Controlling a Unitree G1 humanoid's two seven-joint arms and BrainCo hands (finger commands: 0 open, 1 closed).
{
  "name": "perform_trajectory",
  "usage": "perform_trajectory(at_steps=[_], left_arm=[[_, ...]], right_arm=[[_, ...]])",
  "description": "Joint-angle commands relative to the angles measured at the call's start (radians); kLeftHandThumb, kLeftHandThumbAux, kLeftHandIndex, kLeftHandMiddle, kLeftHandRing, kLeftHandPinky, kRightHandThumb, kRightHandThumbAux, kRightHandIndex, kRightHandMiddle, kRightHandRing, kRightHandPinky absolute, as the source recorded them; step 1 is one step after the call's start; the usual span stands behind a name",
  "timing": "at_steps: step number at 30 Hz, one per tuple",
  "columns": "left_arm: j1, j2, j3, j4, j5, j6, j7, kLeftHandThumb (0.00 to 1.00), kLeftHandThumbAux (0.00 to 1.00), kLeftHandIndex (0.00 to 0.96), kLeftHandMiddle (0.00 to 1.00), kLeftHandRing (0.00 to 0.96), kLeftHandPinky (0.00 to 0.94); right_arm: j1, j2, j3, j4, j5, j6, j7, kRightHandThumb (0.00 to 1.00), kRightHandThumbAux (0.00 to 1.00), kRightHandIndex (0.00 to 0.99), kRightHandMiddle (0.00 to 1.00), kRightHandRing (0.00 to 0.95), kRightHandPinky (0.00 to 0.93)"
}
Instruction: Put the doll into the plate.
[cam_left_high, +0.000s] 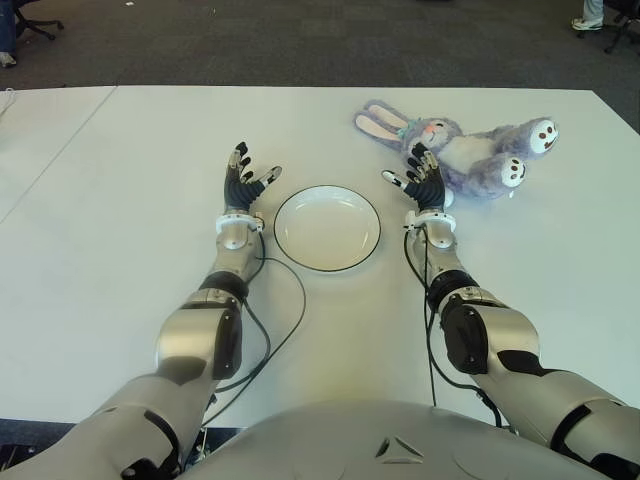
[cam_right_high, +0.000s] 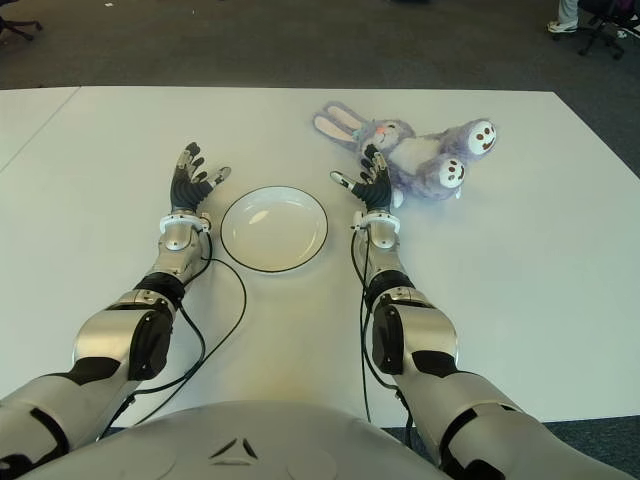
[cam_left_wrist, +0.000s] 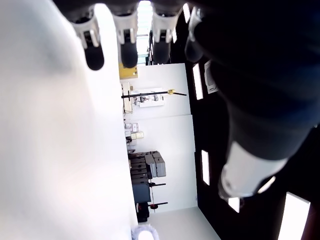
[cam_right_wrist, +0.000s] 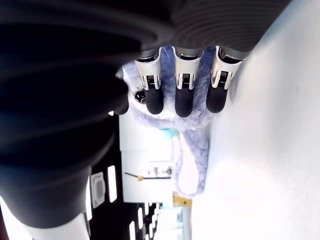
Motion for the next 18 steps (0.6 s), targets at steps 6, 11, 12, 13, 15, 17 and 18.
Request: perform_trajectory(at_steps=[6, 11, 12, 13, 15, 17, 18], left_arm=[[0.213, -0.052, 0.004, 0.144, 0.003, 0.163, 0.004, 0.056, 0.754, 0.05, 0.076, 0.082, 0.095], [0.212, -0.052, 0.005, 0.144, 0.002, 0.164, 0.001, 0.062, 0.751, 0.051, 0.078, 0.081, 0.095], [0.212, -0.052, 0.005, 0.144, 0.002, 0.164, 0.0, 0.063, 0.755, 0.052, 0.079, 0.081, 0.099], [0.212, -0.052, 0.005, 0.144, 0.002, 0.164, 0.0, 0.064, 0.756, 0.053, 0.079, 0.082, 0.1], [0.211, -0.052, 0.005, 0.144, 0.001, 0.164, -0.001, 0.064, 0.758, 0.054, 0.08, 0.082, 0.103], [0.211, -0.052, 0.006, 0.144, 0.001, 0.163, -0.001, 0.062, 0.759, 0.054, 0.08, 0.082, 0.104], [0.211, -0.052, 0.006, 0.144, 0.0, 0.163, -0.001, 0.059, 0.76, 0.054, 0.08, 0.082, 0.104]], right_arm=[[0.222, 0.044, 0.008, 0.138, 0.0, 0.157, -0.01, 0.0, 0.852, 0.1, 0.1, 0.094, 0.117], [0.221, 0.044, 0.007, 0.138, 0.004, 0.156, -0.011, 0.0, 0.852, 0.103, 0.101, 0.096, 0.119], [0.221, 0.044, 0.006, 0.138, 0.005, 0.155, -0.01, 0.0, 0.852, 0.105, 0.101, 0.095, 0.118], [0.221, 0.044, 0.006, 0.138, 0.005, 0.155, -0.009, 0.0, 0.852, 0.105, 0.101, 0.095, 0.118], [0.221, 0.044, 0.005, 0.138, 0.007, 0.155, -0.008, 0.0, 0.853, 0.106, 0.102, 0.095, 0.117], [0.22, 0.044, 0.004, 0.138, 0.007, 0.157, -0.007, 0.0, 0.856, 0.106, 0.101, 0.095, 0.117], [0.22, 0.044, 0.004, 0.138, 0.008, 0.157, -0.007, 0.0, 0.857, 0.106, 0.101, 0.095, 0.117]])
